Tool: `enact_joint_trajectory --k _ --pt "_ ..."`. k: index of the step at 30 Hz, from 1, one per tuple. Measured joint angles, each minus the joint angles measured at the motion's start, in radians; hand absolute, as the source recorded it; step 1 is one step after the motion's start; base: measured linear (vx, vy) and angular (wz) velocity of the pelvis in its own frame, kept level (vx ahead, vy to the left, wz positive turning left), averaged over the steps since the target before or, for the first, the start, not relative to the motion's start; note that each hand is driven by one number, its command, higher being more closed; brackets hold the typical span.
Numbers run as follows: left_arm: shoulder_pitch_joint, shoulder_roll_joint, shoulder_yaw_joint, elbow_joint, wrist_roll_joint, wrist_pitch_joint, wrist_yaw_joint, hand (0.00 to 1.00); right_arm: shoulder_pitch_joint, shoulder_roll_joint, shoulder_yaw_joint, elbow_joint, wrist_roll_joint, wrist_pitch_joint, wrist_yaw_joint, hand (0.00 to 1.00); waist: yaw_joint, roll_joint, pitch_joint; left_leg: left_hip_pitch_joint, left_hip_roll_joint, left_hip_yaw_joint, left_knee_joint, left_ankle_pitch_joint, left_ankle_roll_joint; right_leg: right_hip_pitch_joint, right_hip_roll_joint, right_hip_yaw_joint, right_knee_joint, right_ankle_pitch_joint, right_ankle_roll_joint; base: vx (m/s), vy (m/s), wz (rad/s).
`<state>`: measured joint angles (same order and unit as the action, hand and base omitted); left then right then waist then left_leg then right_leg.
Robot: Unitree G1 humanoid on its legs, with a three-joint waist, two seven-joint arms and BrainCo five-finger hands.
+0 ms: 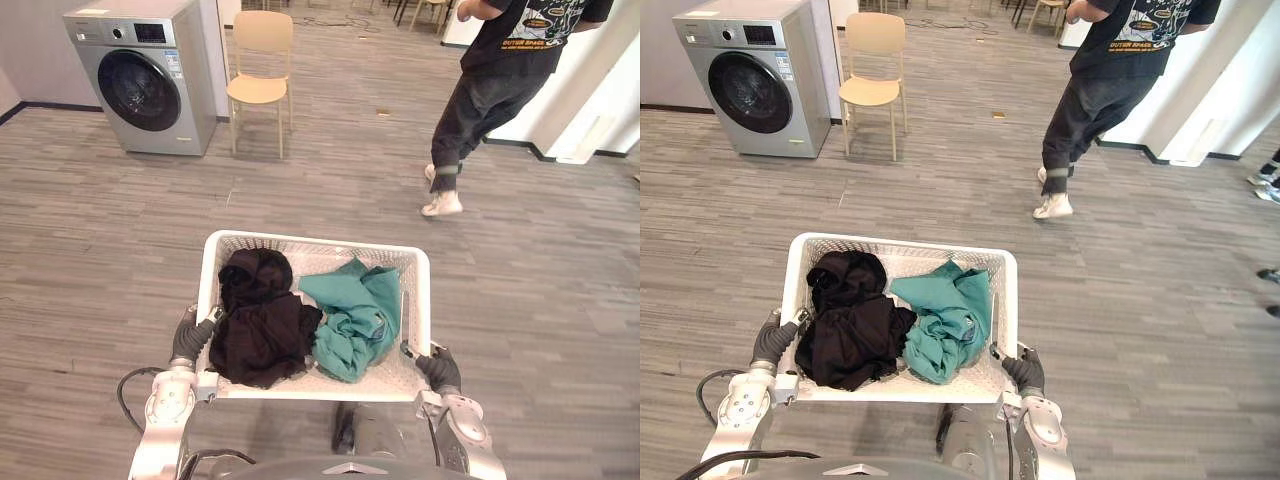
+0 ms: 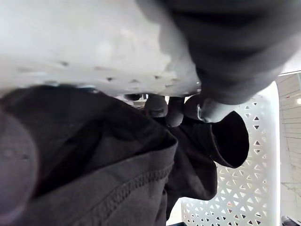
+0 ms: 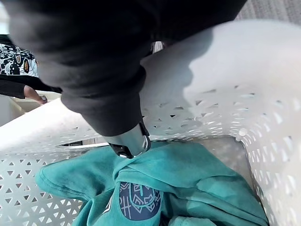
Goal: Pick up the laundry basket with both hands and put the clothes into the washing machine.
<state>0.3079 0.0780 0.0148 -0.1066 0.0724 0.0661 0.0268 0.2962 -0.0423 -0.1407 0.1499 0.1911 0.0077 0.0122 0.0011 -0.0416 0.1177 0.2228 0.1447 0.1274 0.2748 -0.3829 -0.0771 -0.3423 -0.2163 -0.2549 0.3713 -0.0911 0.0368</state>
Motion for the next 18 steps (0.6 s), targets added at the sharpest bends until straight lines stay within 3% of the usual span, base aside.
enact_joint_trajectory --k 2,3,4,5,6,7,8,9,10,12,13,14,15,16,17,18 --pt "0.032 -0.014 -0.009 0.008 0.003 0.007 -0.012 1.00 0.054 -0.006 0.005 -0.033 -0.001 0.014 0.000 1.00 -0.004 0.034 -0.048 0.063 0.058 -0.037 0.039 -0.019 -0.001 0.002 0.044 -0.013 0.134 0.028 -0.004 0.67 -0.347 0.45" --pt "0.040 -0.036 -0.012 0.009 0.013 0.007 -0.012 1.00 0.062 -0.023 0.005 -0.048 -0.001 0.018 -0.001 1.00 -0.005 0.077 -0.053 -0.021 0.119 -0.090 0.265 0.005 0.016 0.023 0.082 -0.040 0.185 -0.038 -0.026 0.69 -0.374 0.06" --pt "0.042 -0.061 -0.010 0.010 0.017 0.008 -0.014 1.00 0.061 -0.050 0.005 -0.069 0.000 0.021 -0.001 1.00 0.000 0.124 -0.044 -0.146 0.170 -0.148 0.541 0.138 0.007 0.068 0.130 -0.054 0.189 -0.088 -0.041 0.67 -0.373 -0.13" --pt "0.044 -0.070 -0.012 0.009 0.017 0.009 -0.018 1.00 0.064 -0.062 0.005 -0.086 0.000 0.027 -0.001 1.00 0.009 0.137 -0.045 -0.237 0.188 -0.186 0.708 0.266 -0.011 0.098 0.156 -0.054 0.188 -0.115 -0.060 0.65 -0.271 -0.28" --pt "0.045 -0.073 -0.013 0.010 0.017 0.010 -0.018 1.00 0.064 -0.068 0.005 -0.092 0.001 0.030 -0.001 1.00 0.015 0.140 -0.045 -0.282 0.186 -0.197 0.818 0.288 -0.031 0.122 0.167 -0.051 0.187 -0.131 -0.069 0.51 -0.164 -0.39" --pt "0.050 -0.076 -0.013 0.010 0.017 0.009 -0.019 1.00 0.065 -0.070 0.005 -0.094 0.002 0.031 -0.001 1.00 0.027 0.138 -0.042 -0.355 0.176 -0.196 0.960 0.289 -0.024 0.192 0.191 -0.039 0.161 -0.161 -0.086 0.75 -0.221 -0.34" --pt "0.053 -0.075 -0.013 0.011 0.016 0.008 -0.019 1.00 0.065 -0.069 0.005 -0.094 0.003 0.032 -0.001 1.00 0.029 0.127 -0.038 -0.423 0.168 -0.170 1.016 0.268 0.009 0.271 0.205 -0.037 0.111 -0.181 -0.088 0.61 -0.182 -0.21" --pt "0.053 -0.075 -0.012 0.012 0.016 0.008 -0.019 1.00 0.065 -0.069 0.005 -0.093 0.003 0.032 -0.001 1.00 0.032 0.113 -0.037 -0.472 0.158 -0.133 0.996 0.242 0.021 0.326 0.210 -0.035 0.065 -0.185 -0.085 0.72 -0.196 -0.09" --pt "0.052 -0.077 -0.010 0.018 0.011 0.000 -0.019 1.00 0.055 -0.074 0.005 -0.093 0.003 0.032 -0.001 1.00 0.043 0.098 -0.034 -0.528 0.141 -0.074 0.898 0.196 0.032 0.394 0.218 -0.021 -0.006 -0.184 -0.084 0.59 -0.106 -0.17" --pt "0.046 -0.080 -0.007 0.043 -0.002 -0.008 -0.017 1.00 0.030 -0.081 0.006 -0.083 0.003 0.032 -0.001 1.00 0.062 0.085 -0.033 -0.565 0.095 -0.024 0.653 0.163 0.030 0.455 0.220 0.000 -0.081 -0.181 -0.081 0.56 -0.045 -0.37" --pt "0.046 -0.084 -0.003 0.052 -0.011 -0.008 -0.015 1.00 0.002 -0.092 0.012 -0.051 0.003 0.026 0.000 1.00 0.074 0.080 -0.037 -0.564 0.054 0.002 0.366 0.178 0.010 0.488 0.219 0.017 -0.132 -0.181 -0.079 0.67 0.078 -0.63" --pt "0.046 -0.089 0.003 0.056 -0.011 -0.008 -0.014 1.00 -0.034 -0.092 0.013 0.001 0.002 0.025 0.000 1.00 0.088 0.079 -0.038 -0.570 0.017 0.006 0.111 0.314 -0.001 0.544 0.223 0.050 -0.188 -0.192 -0.062 0.57 0.080 -0.61" --pt "0.046 -0.089 0.004 0.060 -0.011 -0.007 -0.012 1.00 -0.037 -0.088 0.013 0.011 0.002 0.025 0.000 1.00 0.092 0.076 -0.039 -0.567 0.012 0.006 0.094 0.349 -0.007 0.555 0.220 0.059 -0.197 -0.193 -0.061 0.64 0.136 -0.68" --pt "0.043 -0.079 0.009 0.075 -0.010 -0.007 -0.009 1.00 -0.046 -0.082 0.017 0.044 0.000 0.023 0.000 1.00 0.103 0.062 -0.054 -0.553 -0.020 0.005 0.102 0.396 0.044 0.574 0.207 0.100 -0.219 -0.193 -0.059 0.41 0.105 -0.36" --pt "0.032 -0.076 0.018 0.086 -0.009 -0.006 -0.009 1.00 -0.054 -0.075 0.019 0.063 0.000 0.023 0.000 1.00 0.090 0.044 -0.058 -0.555 -0.035 0.009 0.123 0.384 0.058 0.572 0.190 0.112 -0.203 -0.194 -0.056 0.69 0.164 -0.23" --pt "0.025 -0.074 0.034 0.093 -0.007 -0.003 -0.010 1.00 -0.074 -0.068 0.024 0.094 -0.001 0.024 0.000 1.00 0.074 0.025 -0.046 -0.556 -0.028 0.015 0.198 0.340 0.094 0.542 0.165 0.152 -0.092 -0.188 -0.045 0.75 0.238 -0.16"
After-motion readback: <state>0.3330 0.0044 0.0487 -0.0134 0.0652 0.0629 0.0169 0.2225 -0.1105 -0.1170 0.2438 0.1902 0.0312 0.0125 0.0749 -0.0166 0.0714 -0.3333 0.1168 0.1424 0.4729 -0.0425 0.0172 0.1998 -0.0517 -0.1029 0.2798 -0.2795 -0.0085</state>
